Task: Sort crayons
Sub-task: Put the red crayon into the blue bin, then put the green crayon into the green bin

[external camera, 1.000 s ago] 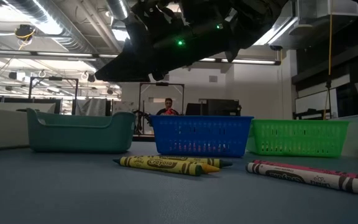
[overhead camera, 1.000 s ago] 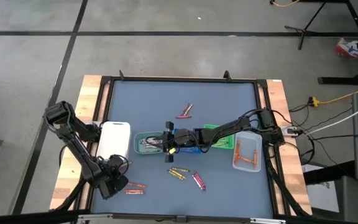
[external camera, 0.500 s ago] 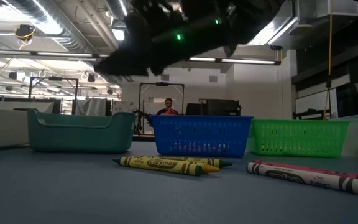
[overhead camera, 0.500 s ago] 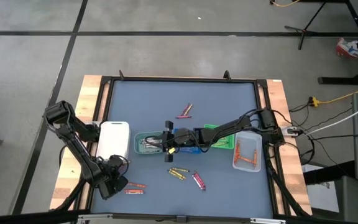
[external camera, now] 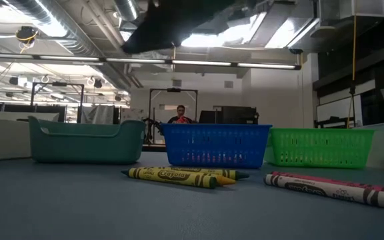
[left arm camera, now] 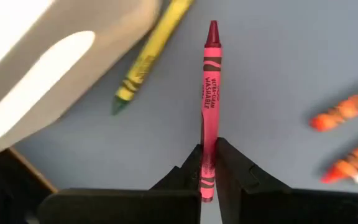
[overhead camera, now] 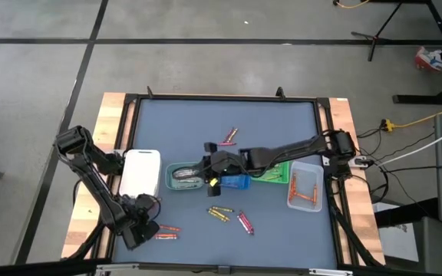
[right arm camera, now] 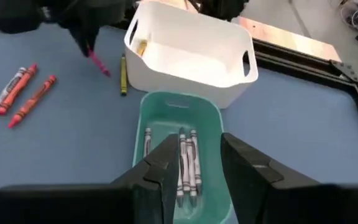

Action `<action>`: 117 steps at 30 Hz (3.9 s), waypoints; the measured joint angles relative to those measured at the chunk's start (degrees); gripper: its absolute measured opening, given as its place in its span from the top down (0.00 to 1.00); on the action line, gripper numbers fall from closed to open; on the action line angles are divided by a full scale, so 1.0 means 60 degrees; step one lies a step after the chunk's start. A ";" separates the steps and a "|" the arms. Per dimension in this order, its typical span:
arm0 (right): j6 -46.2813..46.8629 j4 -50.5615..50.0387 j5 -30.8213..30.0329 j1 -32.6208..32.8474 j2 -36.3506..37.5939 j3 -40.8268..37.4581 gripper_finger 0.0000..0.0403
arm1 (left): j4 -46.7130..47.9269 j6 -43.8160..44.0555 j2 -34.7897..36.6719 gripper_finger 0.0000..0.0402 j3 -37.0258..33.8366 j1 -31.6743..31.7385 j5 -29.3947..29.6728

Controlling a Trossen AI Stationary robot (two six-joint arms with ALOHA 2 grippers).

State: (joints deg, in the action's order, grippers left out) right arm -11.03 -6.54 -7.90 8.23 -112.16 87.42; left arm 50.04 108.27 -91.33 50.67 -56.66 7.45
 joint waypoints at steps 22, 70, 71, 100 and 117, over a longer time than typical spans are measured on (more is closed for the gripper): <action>0.0168 -0.9802 0.0203 0.0985 0.0811 0.3882 0.71 | -0.1970 -0.4520 0.0033 0.98 0.1847 0.2260 0.6191; 0.8367 -0.0110 -0.1698 0.4568 0.4608 -0.6175 0.71 | -0.8865 -1.5151 -0.1786 0.78 0.1854 0.7719 0.3300; 0.8364 -0.0120 -0.1773 0.4568 0.4608 -0.6175 0.71 | -0.8847 -1.5154 -0.1789 0.78 0.1854 0.7719 0.3300; 0.8009 -0.0143 -0.2616 0.4564 0.4608 -0.6171 0.71 | -0.9683 -1.4830 -0.1958 0.76 0.1853 0.5963 0.1375; 0.8000 -0.0212 -0.2692 0.4564 0.4608 -0.6160 0.71 | -1.0281 -1.4892 -0.3998 0.76 0.1851 0.5628 0.1262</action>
State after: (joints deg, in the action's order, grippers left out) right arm 36.97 -7.81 -24.05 35.62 -84.51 50.46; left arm -11.64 18.92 -115.32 61.78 -22.90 15.02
